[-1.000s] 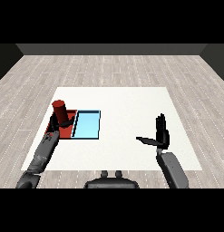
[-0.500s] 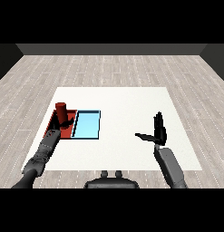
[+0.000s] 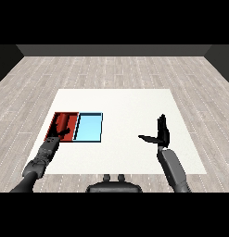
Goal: Pick the red can and put it in the red box
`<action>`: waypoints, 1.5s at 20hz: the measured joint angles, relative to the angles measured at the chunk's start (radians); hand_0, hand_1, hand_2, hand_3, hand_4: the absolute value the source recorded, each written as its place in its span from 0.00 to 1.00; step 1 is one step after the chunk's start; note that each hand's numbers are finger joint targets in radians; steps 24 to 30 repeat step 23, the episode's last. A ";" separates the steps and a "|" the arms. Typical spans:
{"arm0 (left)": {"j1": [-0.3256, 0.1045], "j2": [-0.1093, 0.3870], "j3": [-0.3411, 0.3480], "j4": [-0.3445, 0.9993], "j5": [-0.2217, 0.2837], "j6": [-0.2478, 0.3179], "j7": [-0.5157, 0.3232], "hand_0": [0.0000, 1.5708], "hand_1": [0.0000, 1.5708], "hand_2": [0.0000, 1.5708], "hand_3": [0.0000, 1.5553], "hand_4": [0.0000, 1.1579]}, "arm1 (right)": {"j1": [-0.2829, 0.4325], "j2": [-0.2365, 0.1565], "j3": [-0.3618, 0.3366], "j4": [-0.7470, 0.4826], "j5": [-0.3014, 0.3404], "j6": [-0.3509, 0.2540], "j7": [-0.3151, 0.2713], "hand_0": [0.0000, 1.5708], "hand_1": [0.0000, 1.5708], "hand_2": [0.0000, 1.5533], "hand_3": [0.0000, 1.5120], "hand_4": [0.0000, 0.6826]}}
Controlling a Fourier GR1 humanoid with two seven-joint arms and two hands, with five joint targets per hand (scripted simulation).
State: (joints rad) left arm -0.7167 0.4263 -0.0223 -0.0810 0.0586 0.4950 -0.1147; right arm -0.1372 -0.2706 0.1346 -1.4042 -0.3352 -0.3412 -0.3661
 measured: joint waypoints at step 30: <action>0.014 0.021 0.134 -0.209 0.130 -0.254 -0.326 0.00 0.00 0.00 0.00 0.00 | 0.013 0.024 -0.015 -0.026 -0.018 0.092 -0.060 0.00 0.00 0.00 0.00 0.00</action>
